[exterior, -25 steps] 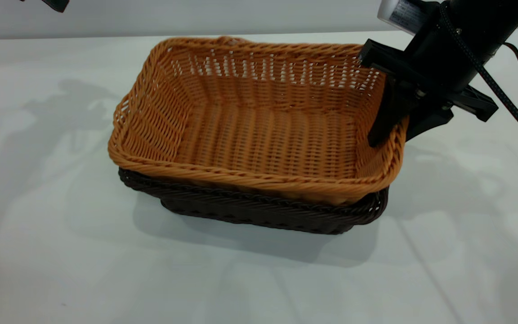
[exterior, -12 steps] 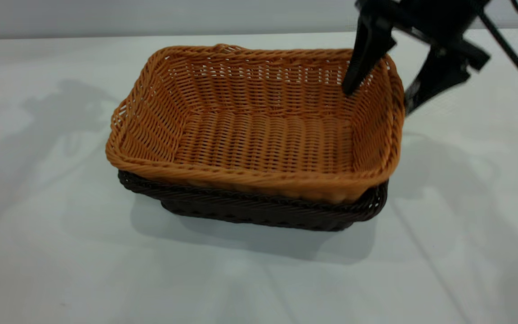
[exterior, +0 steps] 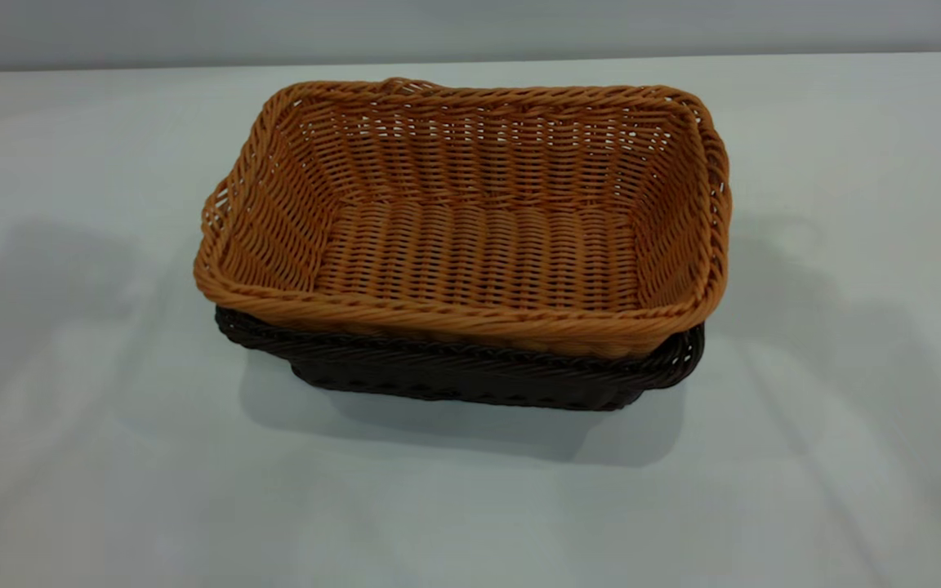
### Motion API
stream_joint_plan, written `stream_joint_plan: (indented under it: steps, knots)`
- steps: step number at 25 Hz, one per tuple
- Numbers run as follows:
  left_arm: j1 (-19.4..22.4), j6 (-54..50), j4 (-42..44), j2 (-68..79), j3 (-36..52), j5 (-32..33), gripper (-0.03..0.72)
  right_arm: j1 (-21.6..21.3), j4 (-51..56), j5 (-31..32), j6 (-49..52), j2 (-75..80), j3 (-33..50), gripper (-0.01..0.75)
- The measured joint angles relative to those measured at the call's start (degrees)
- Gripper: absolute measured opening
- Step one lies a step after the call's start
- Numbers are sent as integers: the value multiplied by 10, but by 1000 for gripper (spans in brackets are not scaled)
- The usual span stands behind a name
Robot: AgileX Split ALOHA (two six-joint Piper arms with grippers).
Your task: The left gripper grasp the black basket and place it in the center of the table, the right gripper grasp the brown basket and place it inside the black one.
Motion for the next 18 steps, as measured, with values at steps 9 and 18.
stream_joint_plan:
  steps: [9, 18]
  knots:
    - [0, -93, 45, -172, 0, 213, 505, 0, -2, 65, 20, -273, 12, 572]
    - [0, -152, 72, -315, 97, 222, 505, 0, 0, 85, 36, -519, 182, 572]
